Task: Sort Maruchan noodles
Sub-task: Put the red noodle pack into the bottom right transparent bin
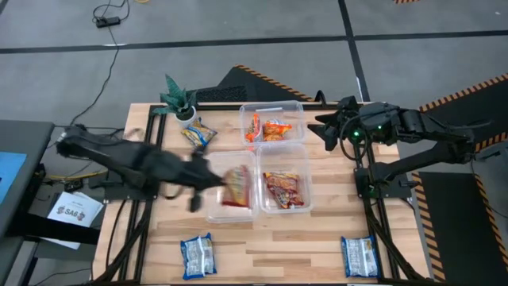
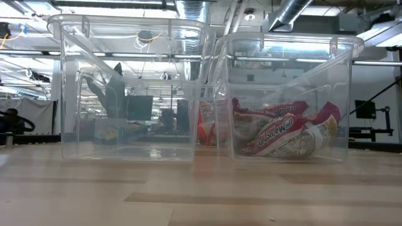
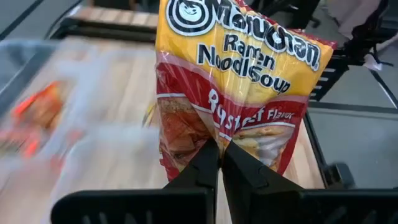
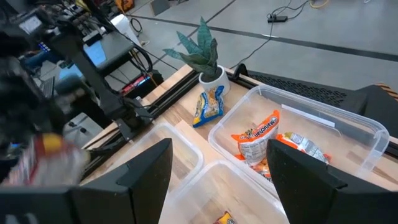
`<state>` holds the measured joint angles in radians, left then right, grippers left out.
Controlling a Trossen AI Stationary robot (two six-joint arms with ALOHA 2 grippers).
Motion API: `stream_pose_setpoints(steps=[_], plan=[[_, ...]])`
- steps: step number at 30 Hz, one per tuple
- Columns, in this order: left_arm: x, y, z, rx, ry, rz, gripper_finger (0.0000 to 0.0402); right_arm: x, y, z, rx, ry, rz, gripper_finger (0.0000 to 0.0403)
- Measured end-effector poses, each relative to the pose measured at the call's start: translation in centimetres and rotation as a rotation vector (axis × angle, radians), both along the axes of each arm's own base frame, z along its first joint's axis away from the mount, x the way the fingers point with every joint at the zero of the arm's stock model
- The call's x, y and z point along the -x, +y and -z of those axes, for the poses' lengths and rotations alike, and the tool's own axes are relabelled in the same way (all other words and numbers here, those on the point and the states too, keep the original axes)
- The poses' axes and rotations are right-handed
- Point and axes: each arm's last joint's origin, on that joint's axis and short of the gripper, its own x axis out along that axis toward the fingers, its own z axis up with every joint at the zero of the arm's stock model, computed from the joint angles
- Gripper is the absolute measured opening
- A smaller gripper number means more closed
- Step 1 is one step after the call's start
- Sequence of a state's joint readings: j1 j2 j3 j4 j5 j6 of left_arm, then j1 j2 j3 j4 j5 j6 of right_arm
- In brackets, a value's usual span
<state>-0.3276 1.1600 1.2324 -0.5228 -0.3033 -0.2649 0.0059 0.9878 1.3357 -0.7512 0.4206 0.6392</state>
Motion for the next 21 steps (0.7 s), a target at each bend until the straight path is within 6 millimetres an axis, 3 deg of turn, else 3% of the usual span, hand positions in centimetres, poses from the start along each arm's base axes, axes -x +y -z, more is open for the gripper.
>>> stream_pose_setpoints(steps=[5,10,15,21], plan=[[-7.3,1.2,2.5,-0.049,-0.097,0.021,0.0000,0.0,0.0,-0.1,0.000,-0.007,0.000,0.0282],[-11.9,3.0,5.8,-0.052,-0.118,-0.042,0.0000,0.0,0.0,-0.1,0.003,-0.005,0.001,0.0282],[-13.9,4.1,7.5,-0.049,-0.137,-0.087,0.0000,0.0,0.0,0.0,0.016,0.003,-0.005,0.0282],[-14.8,4.9,8.4,-0.058,-0.138,-0.144,0.0019,0.0,0.0,0.0,0.016,0.003,-0.005,0.0282]])
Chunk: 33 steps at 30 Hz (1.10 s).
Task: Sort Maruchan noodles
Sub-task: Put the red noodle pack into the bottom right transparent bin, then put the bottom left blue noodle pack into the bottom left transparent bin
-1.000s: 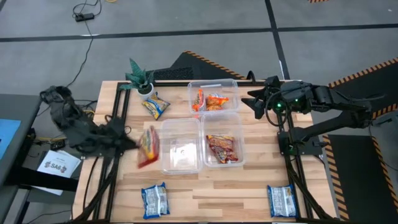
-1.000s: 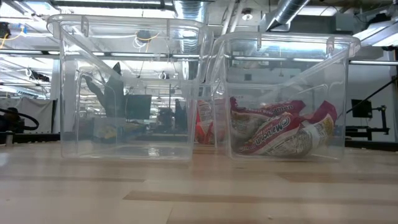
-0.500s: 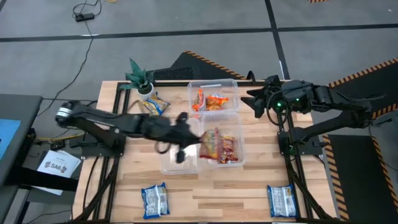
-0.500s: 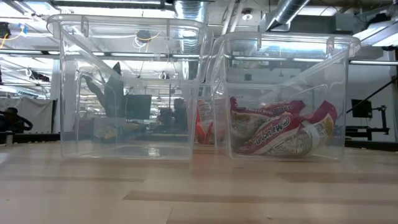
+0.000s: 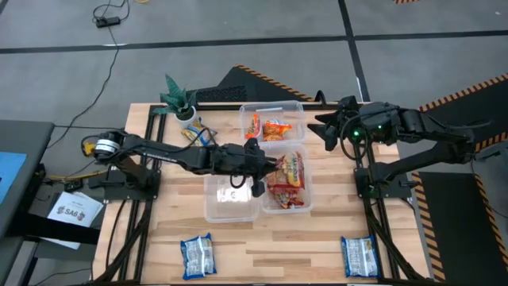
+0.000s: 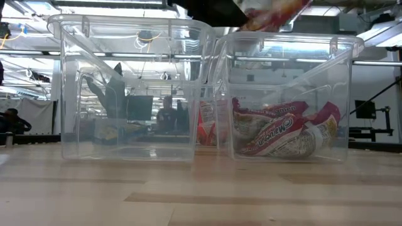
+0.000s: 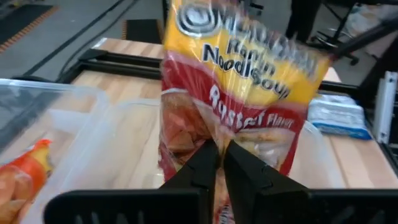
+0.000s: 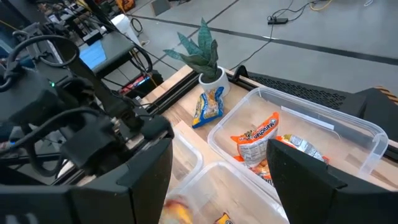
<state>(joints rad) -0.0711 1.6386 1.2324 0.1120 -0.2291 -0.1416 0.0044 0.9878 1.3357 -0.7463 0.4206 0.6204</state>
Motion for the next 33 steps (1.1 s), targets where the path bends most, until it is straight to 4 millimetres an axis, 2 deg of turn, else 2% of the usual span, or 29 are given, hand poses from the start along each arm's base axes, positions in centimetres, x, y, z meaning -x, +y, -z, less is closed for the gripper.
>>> stream_pose_setpoints(steps=[5,12,17,22,25,28,33], plan=[[0.0,0.4,-0.2,-0.018,-0.018,-0.052,0.0072,0.0,0.0,0.0,0.000,-0.003,0.000,0.0282],[0.5,0.8,-1.0,-0.001,-0.036,-0.064,0.0179,-0.2,0.0,-0.4,0.000,-0.041,0.000,0.0282],[3.9,0.9,-5.5,0.007,-0.127,-0.060,0.0228,-0.2,0.0,-0.4,0.000,-0.043,0.000,0.0282],[9.0,0.7,-9.0,0.051,-0.134,-0.046,0.0236,-0.2,0.0,-0.4,0.000,-0.043,0.000,0.0282],[11.7,-0.4,-9.7,0.121,-0.071,0.006,0.0237,-0.2,0.0,-0.4,0.000,-0.042,0.000,0.0282],[13.8,-2.5,-9.1,0.196,0.057,0.079,0.0237,-0.2,0.0,-0.4,0.000,-0.042,0.000,0.0282],[16.5,-7.9,-7.1,0.300,0.301,0.210,0.0237,-0.2,0.0,-0.4,0.000,-0.040,-0.001,0.0282]])
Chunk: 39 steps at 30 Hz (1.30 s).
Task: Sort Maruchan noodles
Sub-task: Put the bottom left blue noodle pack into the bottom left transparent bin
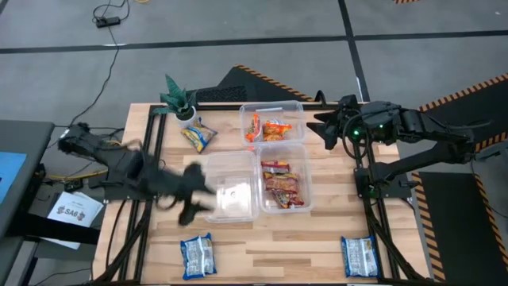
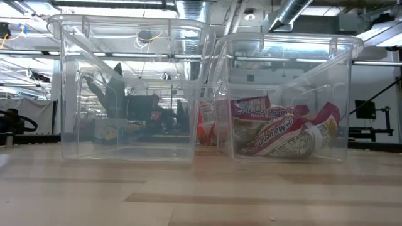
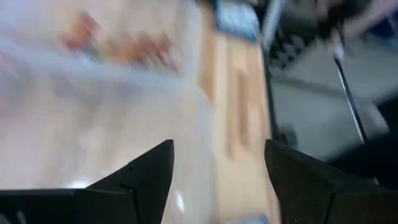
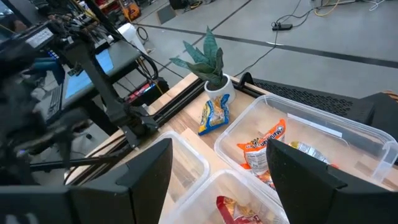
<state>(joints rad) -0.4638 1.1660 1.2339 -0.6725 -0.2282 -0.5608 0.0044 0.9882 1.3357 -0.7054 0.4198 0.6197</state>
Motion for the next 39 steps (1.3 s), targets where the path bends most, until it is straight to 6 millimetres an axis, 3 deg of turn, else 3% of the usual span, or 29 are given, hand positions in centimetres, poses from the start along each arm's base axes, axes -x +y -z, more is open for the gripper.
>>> stream_pose_setpoints(steps=[6,11,16,21,27,36,39], plan=[[1.6,-7.2,3.9,-0.057,0.213,0.117,0.0237,0.1,0.0,0.2,0.000,0.024,-0.002,0.0282],[2.3,-12.8,8.7,-0.122,0.396,0.261,0.0237,0.2,0.0,0.4,0.000,0.045,-0.002,0.0282],[2.7,-16.3,13.4,-0.241,0.523,0.318,0.0237,0.3,0.0,0.7,0.002,0.077,-0.003,0.0282],[2.4,-16.9,15.5,-0.307,0.564,0.276,0.0237,0.3,0.0,0.8,0.002,0.093,-0.003,0.0282],[2.2,-15.6,17.4,-0.318,0.605,0.187,0.0237,0.4,0.0,0.9,0.002,0.102,-0.003,0.0282],[2.2,-14.4,20.5,-0.274,0.616,0.202,0.0237,0.4,0.0,0.9,0.000,0.104,-0.001,0.0282],[2.4,-13.8,21.1,-0.246,0.655,0.182,0.0220,0.4,0.0,0.9,0.000,0.103,-0.001,0.0282]])
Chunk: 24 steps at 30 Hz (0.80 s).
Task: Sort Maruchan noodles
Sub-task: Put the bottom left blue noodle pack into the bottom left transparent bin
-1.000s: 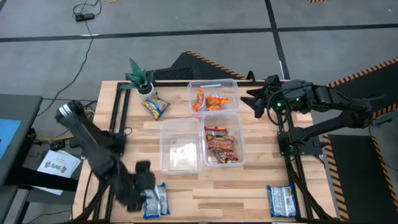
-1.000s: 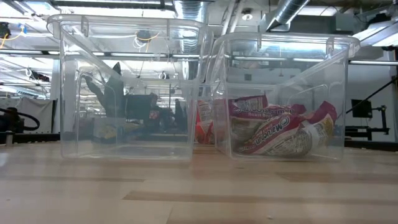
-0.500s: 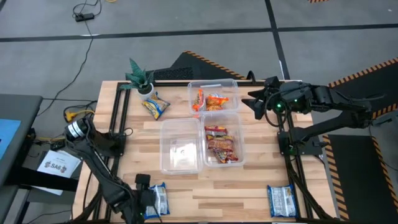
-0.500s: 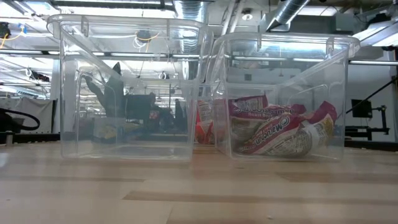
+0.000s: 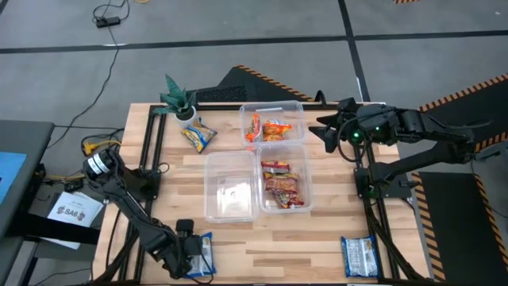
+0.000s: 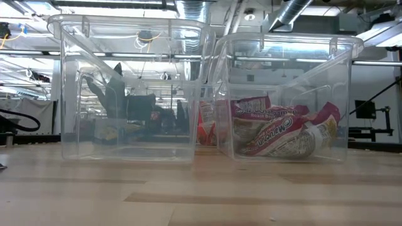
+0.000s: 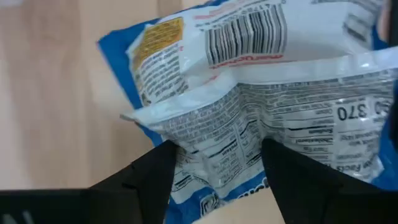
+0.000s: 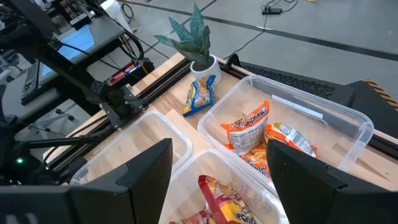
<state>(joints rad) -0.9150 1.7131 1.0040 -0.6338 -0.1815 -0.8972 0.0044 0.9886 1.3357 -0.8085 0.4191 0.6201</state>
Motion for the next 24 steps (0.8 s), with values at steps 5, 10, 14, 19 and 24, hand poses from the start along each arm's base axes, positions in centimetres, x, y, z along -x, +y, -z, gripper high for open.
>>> stream_pose_setpoints(steps=[5,10,14,19,24], plan=[[0.2,0.2,-0.3,0.004,0.010,0.012,0.0098,0.0,0.0,0.0,0.000,0.000,0.001,0.0282],[1.0,1.0,-2.3,0.062,0.035,-0.017,0.0010,0.0,0.0,0.0,0.003,0.001,0.000,0.0282],[2.3,2.7,-5.3,0.099,0.055,-0.012,0.0002,0.0,0.0,0.0,0.026,0.012,-0.011,0.0282],[4.3,5.5,-10.2,0.245,-0.035,-0.094,0.0000,0.0,0.0,0.0,0.029,0.013,-0.012,0.0282],[7.0,9.6,-14.4,0.374,-0.199,-0.283,0.0000,0.0,0.0,0.0,0.029,0.013,-0.012,0.0282]])
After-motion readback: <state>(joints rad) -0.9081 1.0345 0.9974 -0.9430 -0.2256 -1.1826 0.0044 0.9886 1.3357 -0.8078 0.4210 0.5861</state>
